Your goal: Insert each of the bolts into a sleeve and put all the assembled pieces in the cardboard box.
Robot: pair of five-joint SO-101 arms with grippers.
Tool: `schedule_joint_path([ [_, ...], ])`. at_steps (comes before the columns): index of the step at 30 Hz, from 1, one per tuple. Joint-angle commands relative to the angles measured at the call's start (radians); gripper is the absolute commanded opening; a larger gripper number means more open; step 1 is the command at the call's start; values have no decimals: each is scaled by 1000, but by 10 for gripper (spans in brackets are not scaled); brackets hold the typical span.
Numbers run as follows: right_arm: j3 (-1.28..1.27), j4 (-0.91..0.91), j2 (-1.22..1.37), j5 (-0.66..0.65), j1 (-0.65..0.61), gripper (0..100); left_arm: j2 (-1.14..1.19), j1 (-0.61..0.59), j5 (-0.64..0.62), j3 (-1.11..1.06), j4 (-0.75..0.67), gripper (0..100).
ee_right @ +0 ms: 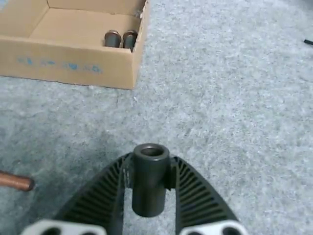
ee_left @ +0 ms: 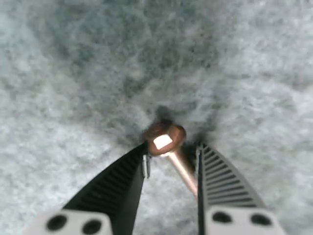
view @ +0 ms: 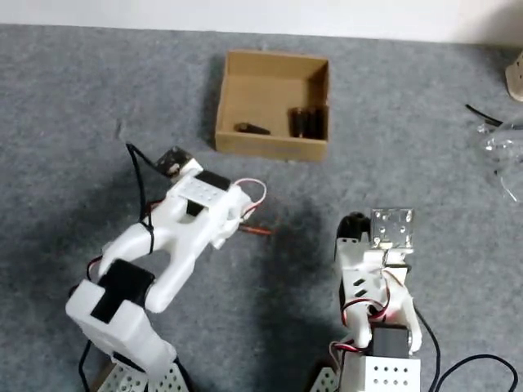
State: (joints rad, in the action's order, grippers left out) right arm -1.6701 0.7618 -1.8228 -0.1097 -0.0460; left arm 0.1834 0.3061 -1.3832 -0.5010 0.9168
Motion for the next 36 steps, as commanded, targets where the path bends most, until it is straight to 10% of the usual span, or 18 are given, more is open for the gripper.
schedule_joint_path([
  [1,-82,-44,-15,-17,-22,5,21,1,-3,58,54,143],
  [5,-82,-44,-15,-17,-22,5,28,-4,-8,90,98,0],
  [17,-82,-44,-15,-17,-22,5,-24,-28,23,177,180,6],
  [36,-82,-44,-15,-17,-22,5,-456,-242,703,607,552,6],
])
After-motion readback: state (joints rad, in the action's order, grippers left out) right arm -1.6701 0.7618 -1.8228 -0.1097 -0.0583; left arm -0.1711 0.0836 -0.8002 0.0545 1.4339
